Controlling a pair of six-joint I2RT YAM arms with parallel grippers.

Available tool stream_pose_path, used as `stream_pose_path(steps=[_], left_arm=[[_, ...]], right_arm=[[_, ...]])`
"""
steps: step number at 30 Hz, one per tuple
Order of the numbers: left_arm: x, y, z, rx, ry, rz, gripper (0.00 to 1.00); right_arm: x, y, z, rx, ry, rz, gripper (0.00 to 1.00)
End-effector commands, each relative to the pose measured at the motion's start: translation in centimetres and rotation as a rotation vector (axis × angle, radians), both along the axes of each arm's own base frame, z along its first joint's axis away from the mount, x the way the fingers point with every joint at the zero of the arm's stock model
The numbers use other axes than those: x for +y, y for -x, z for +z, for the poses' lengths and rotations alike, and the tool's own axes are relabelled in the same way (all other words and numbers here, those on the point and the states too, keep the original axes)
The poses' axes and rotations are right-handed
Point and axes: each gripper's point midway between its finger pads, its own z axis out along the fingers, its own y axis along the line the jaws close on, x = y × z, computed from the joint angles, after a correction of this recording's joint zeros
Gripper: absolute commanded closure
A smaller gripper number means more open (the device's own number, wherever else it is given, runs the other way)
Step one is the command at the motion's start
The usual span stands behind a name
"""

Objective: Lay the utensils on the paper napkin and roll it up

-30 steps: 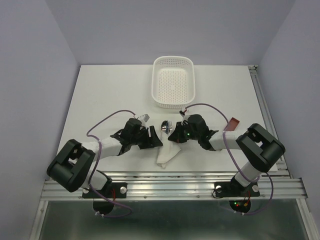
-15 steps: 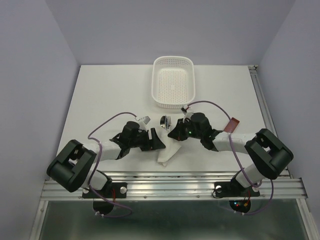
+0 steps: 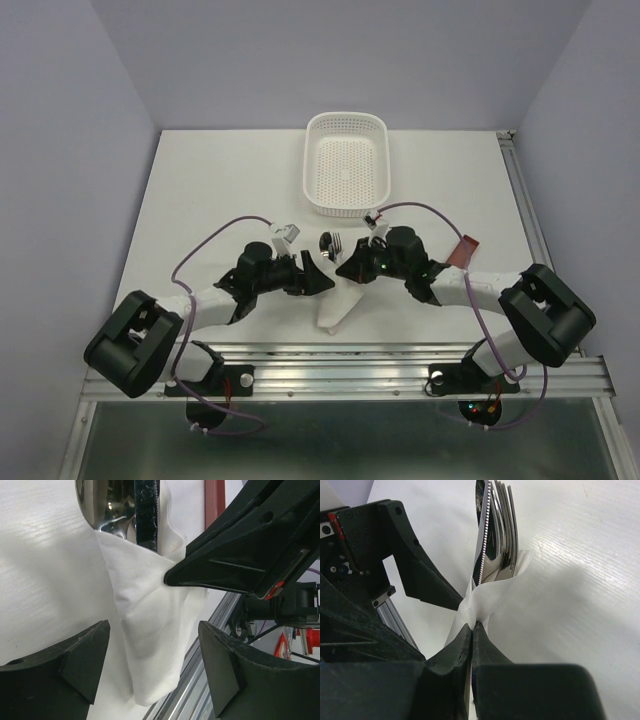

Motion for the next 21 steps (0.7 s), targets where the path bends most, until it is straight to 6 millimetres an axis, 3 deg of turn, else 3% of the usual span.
stream_pose_path(steps=[1,16,21], left_arm=[[-0.5,-0.3,0.9,-0.109,0.038,-0.043,0.18],[-1.2,0.6,-0.8,-0.119,0.053,-0.124,0.2],[-1.9,0.7,-0.1,-0.134,0.088,-0.154,0.2]], right_arm=[[0.7,0.4,2.4,-0.073,-0.085,0.044,0.99],[1.2,0.5,2.6,-0.1,-0.09,0.088,0.99],[1.4,0.5,2.7,-0.101,-0.099,0.098,0.99]])
